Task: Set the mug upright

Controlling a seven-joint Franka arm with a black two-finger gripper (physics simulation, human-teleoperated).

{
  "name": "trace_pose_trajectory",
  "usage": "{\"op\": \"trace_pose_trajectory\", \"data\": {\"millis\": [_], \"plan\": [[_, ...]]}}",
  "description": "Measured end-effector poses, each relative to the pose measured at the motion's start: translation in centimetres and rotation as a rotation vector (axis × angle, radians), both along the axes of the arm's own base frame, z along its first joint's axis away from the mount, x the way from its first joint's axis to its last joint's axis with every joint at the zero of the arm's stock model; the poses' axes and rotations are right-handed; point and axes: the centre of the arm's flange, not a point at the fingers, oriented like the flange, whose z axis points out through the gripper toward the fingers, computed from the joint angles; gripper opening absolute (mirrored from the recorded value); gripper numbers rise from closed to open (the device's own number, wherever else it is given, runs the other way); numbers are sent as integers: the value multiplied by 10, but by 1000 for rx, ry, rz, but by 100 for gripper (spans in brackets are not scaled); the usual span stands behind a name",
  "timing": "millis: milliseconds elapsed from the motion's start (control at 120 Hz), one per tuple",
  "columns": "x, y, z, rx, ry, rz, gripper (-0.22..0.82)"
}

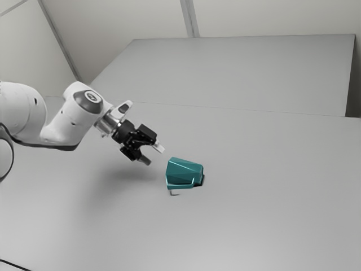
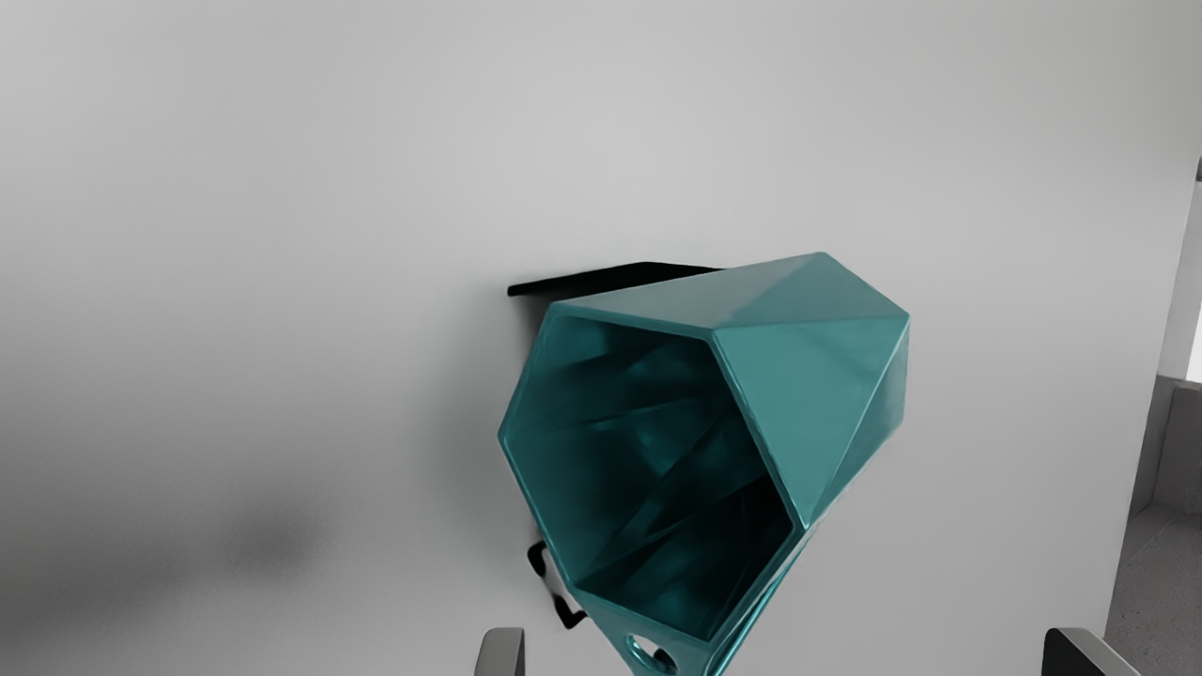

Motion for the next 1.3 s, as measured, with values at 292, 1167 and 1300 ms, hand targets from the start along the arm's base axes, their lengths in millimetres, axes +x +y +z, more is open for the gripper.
{"op": "trace_pose_trajectory", "data": {"millis": [292,1167,1300], "plan": [[-2,-23,-17,-35,-79,12,60],[-4,-60,-44,-71,-160,33,60],[-4,-63,-46,-74,-161,30,60]]}}
